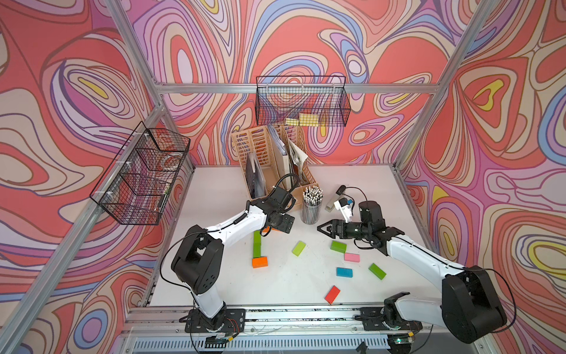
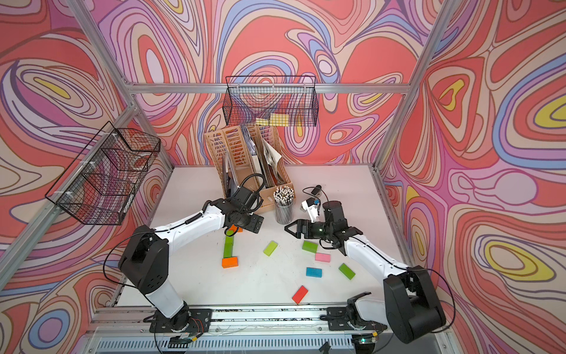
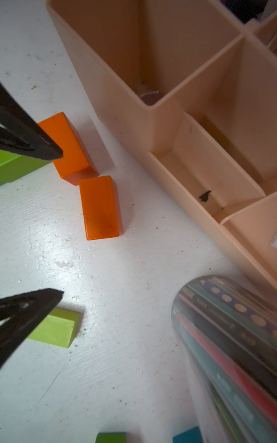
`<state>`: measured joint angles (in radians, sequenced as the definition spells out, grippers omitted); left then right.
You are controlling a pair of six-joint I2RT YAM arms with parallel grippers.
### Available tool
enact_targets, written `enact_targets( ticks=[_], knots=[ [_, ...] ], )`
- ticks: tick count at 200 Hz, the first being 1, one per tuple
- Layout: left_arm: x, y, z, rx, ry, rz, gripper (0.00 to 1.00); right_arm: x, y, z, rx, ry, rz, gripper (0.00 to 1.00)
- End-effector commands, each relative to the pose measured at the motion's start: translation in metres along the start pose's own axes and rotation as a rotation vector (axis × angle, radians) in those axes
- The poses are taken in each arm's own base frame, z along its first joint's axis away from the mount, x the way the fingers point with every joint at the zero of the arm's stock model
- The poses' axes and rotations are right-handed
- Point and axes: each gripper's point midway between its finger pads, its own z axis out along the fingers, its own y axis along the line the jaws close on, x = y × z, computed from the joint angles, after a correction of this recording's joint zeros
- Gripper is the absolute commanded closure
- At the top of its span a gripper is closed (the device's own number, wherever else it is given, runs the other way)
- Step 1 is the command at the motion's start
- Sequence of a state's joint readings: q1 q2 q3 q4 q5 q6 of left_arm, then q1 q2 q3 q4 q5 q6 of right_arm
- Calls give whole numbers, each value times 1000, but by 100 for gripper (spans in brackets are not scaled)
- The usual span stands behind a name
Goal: Assemble the letter c with building blocks
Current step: Place the building block at the center of the board, then adjust the building block at the center of the board.
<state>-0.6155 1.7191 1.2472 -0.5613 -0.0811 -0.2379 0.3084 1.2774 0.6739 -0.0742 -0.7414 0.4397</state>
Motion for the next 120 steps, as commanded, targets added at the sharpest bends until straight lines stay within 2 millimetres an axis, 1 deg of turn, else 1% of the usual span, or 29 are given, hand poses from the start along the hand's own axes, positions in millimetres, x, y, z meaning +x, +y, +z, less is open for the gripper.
enact_targets(
  ticks=[1, 27, 78, 107, 120],
  knots=[
    [11, 8, 10, -39, 44, -79, 13, 3, 0, 1, -4, 3, 0, 12],
    [12, 11, 14, -48, 53, -126, 15, 3, -2, 2, -1, 7, 4, 12],
    [14, 14, 25, -72, 79, -139, 19, 4, -1, 2, -5, 8, 6, 12],
    [14, 14, 31, -80, 84, -145, 19, 3, 0, 1, -6, 5, 1, 12],
    [13, 14, 33, -80, 80, -149, 17, 3, 0, 1, -7, 4, 0, 12]
  ],
)
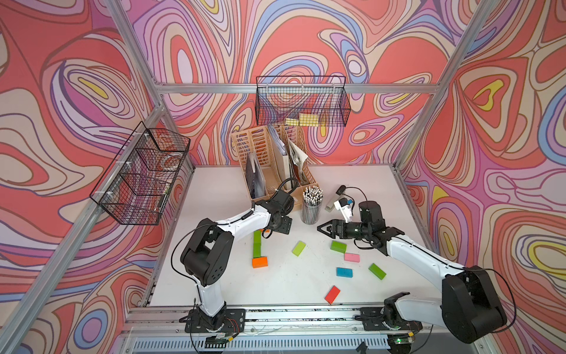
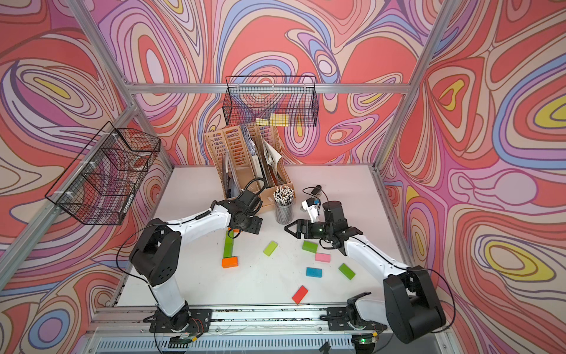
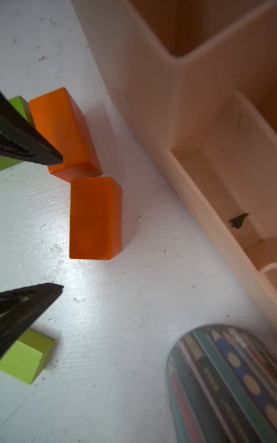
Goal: Assemble the letter c with building blocks
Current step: Adjust the building block at the center of the board.
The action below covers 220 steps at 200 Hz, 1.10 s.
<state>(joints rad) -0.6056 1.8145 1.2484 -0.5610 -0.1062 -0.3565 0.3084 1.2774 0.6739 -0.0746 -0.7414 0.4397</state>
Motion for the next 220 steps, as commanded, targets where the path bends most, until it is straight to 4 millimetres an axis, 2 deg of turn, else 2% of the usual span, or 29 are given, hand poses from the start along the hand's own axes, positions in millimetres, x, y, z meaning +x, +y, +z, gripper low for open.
enact_targets(
  ticks=[1, 52, 140, 160, 171, 192, 220],
  knots=[
    [-5, 5, 1, -23, -3, -35, 17, 3, 0, 1, -6, 4, 0, 12],
    [-9, 3, 8, -15, -8, -37, 13, 3, 0, 1, -8, 5, 2, 12],
    [-20, -1, 13, 18, -40, -54, 22, 4, -3, 2, 2, 6, 2, 12],
    [-22, -3, 6, 39, -70, -54, 22, 6, -8, 4, 18, 15, 7, 12],
    [-23, -6, 0, 66, -86, -46, 18, 6, -10, 5, 27, 18, 6, 13],
    [-29, -14, -17, 130, -135, -28, 11, 5, -17, 7, 58, 18, -3, 15],
    [-27, -11, -41, 154, -177, -47, 10, 3, -28, 8, 130, 20, -22, 17]
  ],
)
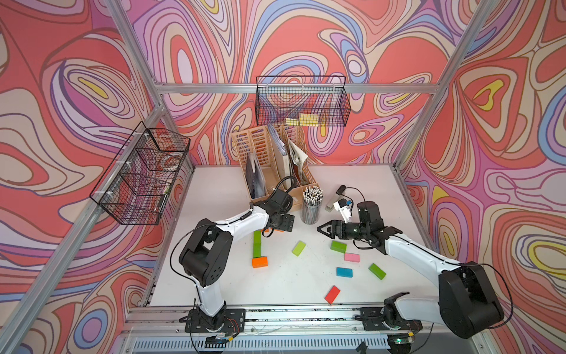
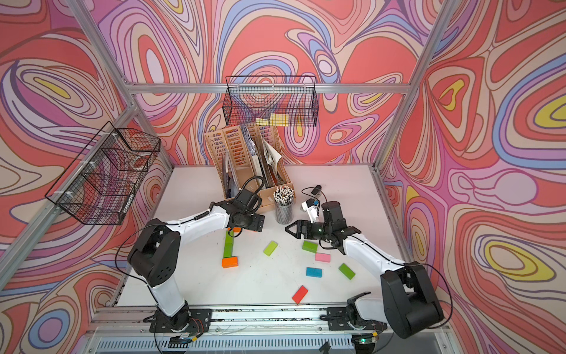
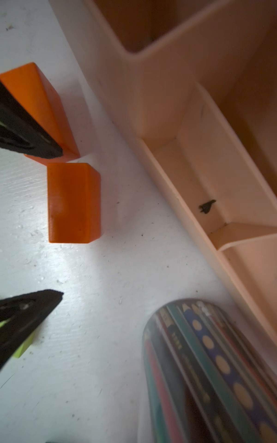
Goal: Assemble the letter c with building blocks
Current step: Adjust the building block at the center of the board.
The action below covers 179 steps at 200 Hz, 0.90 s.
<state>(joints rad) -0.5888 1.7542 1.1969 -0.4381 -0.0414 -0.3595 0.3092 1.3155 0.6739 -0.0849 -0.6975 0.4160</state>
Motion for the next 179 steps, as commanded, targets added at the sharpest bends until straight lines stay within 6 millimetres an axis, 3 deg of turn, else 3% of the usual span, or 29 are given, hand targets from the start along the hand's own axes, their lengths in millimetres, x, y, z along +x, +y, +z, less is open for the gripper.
enact_targets(
  ticks=[1, 27, 57, 79, 131, 179],
  knots=[
    [-12, -5, -28, 55, -75, -14, 10, -2, -12, 3, 80, 4, -29, 18],
    [1, 6, -48, 54, -67, -61, 11, -8, -24, 4, 186, -11, -22, 20],
    [25, 33, -65, 57, -37, -165, 12, -19, -30, 16, 236, -58, 62, 25],
    [45, 59, -71, 29, -25, -238, 13, -28, -16, 38, 249, -48, -1, 25],
    [78, 94, -72, 55, -14, -354, 13, -48, 21, 86, 199, -18, -186, 26],
    [92, 109, -69, 46, -45, -408, 12, -47, 44, 121, 177, 92, -442, 26]
  ],
)
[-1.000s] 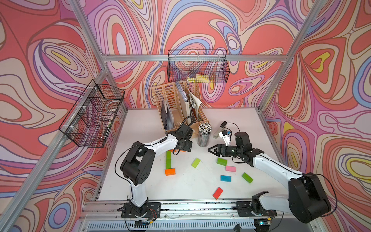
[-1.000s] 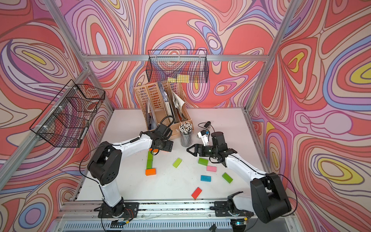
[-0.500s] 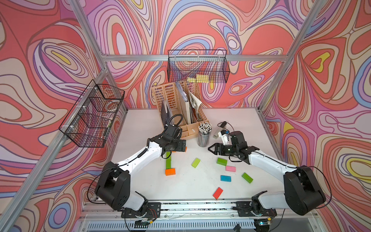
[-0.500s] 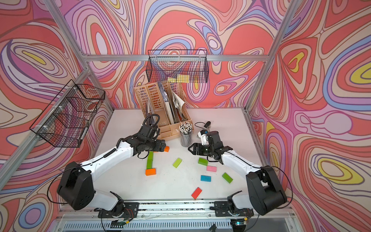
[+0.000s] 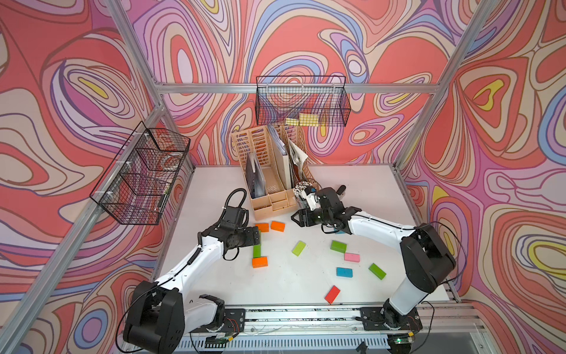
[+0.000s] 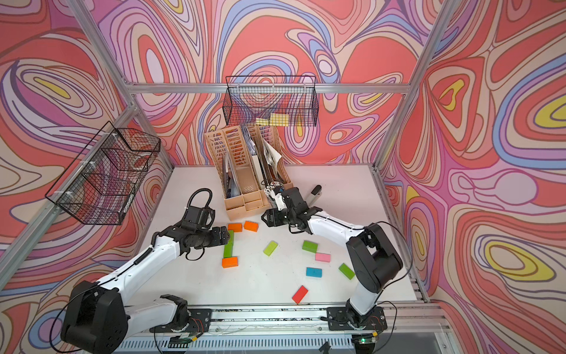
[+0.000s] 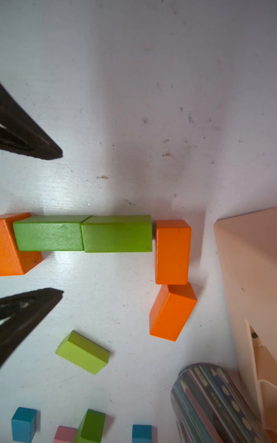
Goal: Assemble the letter c with building blocks
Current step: Adjust the building block at the center of the board.
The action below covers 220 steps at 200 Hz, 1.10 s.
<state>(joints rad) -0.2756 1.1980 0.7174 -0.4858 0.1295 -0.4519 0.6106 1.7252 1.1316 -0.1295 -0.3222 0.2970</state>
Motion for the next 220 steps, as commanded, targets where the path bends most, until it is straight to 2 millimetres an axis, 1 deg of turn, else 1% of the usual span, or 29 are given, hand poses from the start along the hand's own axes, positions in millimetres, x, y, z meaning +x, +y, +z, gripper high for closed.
enact_targets(
  ticks=[1, 5, 7, 12, 25, 38, 53, 79, 89, 104, 122, 133, 135, 140, 159, 177, 195, 209, 220],
  knots=[
    [0, 5, 0, 20, -22, -43, 12, 1, 8, 9, 0, 42, -154, 26],
    [1, 7, 2, 19, -22, -49, 11, -1, 10, 9, -5, 39, -169, 26],
    [1, 7, 2, 20, -25, -53, 11, 3, 8, 15, -4, 56, -171, 26],
    [2, 10, 3, 20, -25, -65, 11, 5, 8, 19, -6, 67, -189, 26],
    [3, 15, 5, 28, -31, -87, 11, 5, 12, 23, -9, 76, -244, 26],
    [5, 17, 6, 36, -40, -93, 11, 9, 17, 27, -13, 89, -299, 26],
    [5, 18, 4, 37, -49, -92, 11, 8, 25, 24, -24, 72, -318, 26],
    [3, 18, 4, 35, -57, -86, 11, 2, 28, 19, -22, 32, -288, 26],
    [3, 17, 4, 37, -54, -84, 11, 2, 27, 18, -14, 25, -279, 26],
    [2, 15, 5, 47, -50, -83, 11, 3, 20, 19, 18, 20, -265, 25],
    [4, 14, 8, 56, -38, -83, 10, 3, 13, 19, 56, 11, -247, 24],
    [5, 14, 9, 55, -35, -83, 9, 1, 11, 19, 67, 5, -238, 24],
    [6, 15, 10, 53, -33, -83, 9, -5, 15, 13, 64, -15, -242, 24],
    [7, 15, 10, 52, -32, -85, 9, -8, 17, 10, 64, -25, -240, 24],
    [7, 15, 11, 54, -30, -83, 8, -13, 16, 5, 85, -22, -238, 24],
    [7, 15, 11, 54, -31, -80, 7, -18, 15, -5, 118, -19, -242, 24],
    [5, 15, 12, 56, -33, -74, 7, -18, 9, -15, 173, 4, -270, 23],
    [5, 13, 14, 61, -28, -72, 7, -15, 1, -22, 229, 41, -296, 19],
    [5, 12, 15, 67, -25, -70, 6, -14, -7, -28, 280, 76, -330, 14]
  ],
)
